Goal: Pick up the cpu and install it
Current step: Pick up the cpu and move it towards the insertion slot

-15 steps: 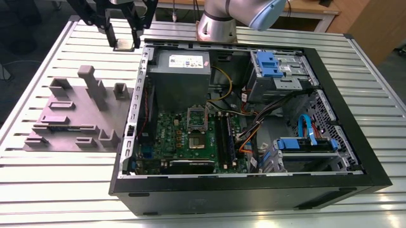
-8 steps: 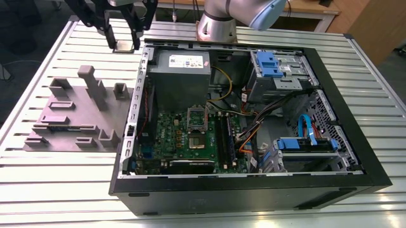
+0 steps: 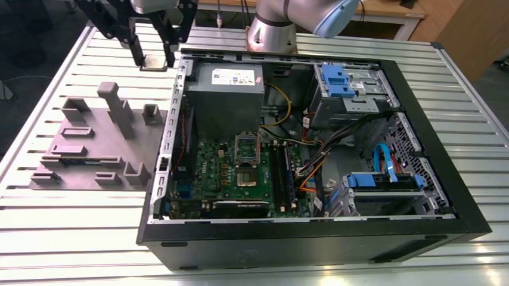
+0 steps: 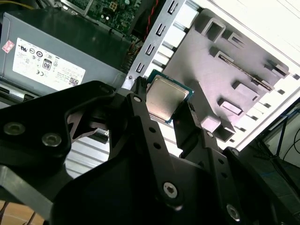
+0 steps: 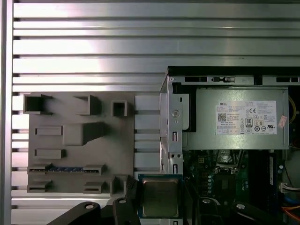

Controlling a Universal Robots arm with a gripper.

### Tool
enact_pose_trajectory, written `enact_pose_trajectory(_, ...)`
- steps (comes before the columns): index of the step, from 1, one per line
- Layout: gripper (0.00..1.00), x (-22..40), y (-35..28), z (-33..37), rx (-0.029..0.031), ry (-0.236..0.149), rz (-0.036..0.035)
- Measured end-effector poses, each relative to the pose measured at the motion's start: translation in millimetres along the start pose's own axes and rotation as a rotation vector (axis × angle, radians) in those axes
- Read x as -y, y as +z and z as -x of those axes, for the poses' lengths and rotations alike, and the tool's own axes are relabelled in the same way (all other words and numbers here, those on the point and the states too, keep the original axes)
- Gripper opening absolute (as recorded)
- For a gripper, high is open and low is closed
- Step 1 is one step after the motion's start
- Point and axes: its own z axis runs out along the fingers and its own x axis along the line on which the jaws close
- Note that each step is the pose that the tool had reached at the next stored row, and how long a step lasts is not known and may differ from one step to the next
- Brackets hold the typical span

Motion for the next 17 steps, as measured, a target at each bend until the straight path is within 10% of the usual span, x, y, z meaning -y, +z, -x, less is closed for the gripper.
enact_pose_trajectory(9, 0.47, -0.4, 0.1, 22.9, 0.0000, 0.000, 0.0001)
enact_pose_trajectory(17, 0.47, -0.4, 0.1, 25.6, 0.0001, 0.000, 0.0001)
